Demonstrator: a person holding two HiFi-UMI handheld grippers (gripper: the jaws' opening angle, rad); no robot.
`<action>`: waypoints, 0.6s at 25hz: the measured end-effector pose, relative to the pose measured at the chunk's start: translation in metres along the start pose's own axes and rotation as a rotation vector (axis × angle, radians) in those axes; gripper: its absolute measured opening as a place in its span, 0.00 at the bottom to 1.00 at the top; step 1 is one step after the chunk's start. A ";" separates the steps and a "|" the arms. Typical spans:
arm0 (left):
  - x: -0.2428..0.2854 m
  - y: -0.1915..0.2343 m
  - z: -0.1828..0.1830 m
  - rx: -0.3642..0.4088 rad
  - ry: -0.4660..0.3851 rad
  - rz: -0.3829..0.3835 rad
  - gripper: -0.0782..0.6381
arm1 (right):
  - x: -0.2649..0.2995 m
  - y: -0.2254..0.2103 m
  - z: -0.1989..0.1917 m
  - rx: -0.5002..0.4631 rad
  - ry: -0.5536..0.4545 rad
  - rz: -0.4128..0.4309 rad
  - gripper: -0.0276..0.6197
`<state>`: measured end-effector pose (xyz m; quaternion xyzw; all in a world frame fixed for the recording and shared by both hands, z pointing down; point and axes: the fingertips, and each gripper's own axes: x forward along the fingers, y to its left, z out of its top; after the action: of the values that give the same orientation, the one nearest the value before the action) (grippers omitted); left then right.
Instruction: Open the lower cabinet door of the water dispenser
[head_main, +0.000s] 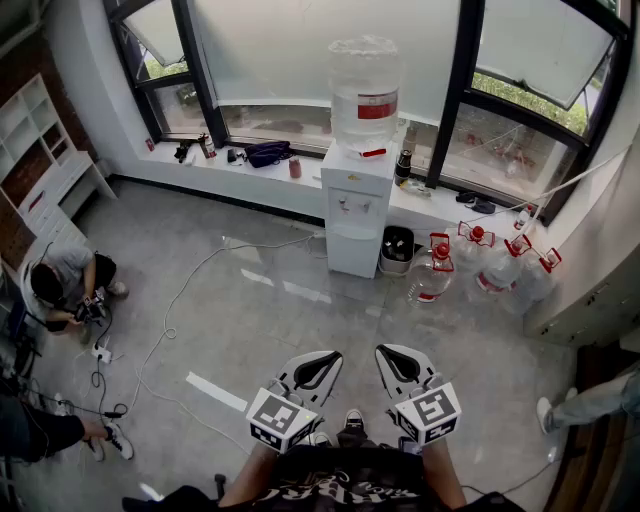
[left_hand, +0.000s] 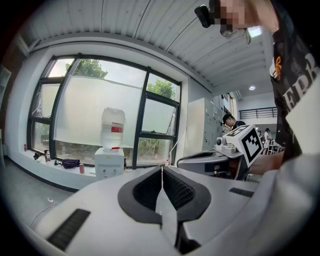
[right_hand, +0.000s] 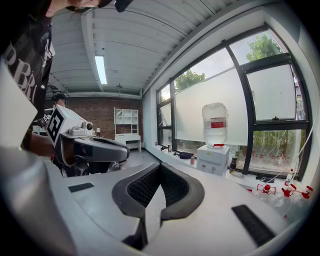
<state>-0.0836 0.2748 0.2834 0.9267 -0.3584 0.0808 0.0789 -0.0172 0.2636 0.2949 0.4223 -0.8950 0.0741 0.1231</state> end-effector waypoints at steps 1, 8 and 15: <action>-0.001 -0.002 0.000 0.001 -0.001 -0.003 0.14 | -0.001 0.002 0.000 0.002 0.001 -0.005 0.06; -0.010 -0.007 -0.006 0.008 0.008 -0.004 0.14 | -0.003 0.013 -0.003 -0.006 0.007 -0.006 0.06; -0.013 0.001 -0.004 0.001 0.000 0.011 0.14 | 0.003 0.016 0.002 0.006 -0.003 0.006 0.06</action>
<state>-0.0941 0.2836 0.2843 0.9248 -0.3633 0.0812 0.0779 -0.0319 0.2716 0.2933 0.4202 -0.8962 0.0764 0.1202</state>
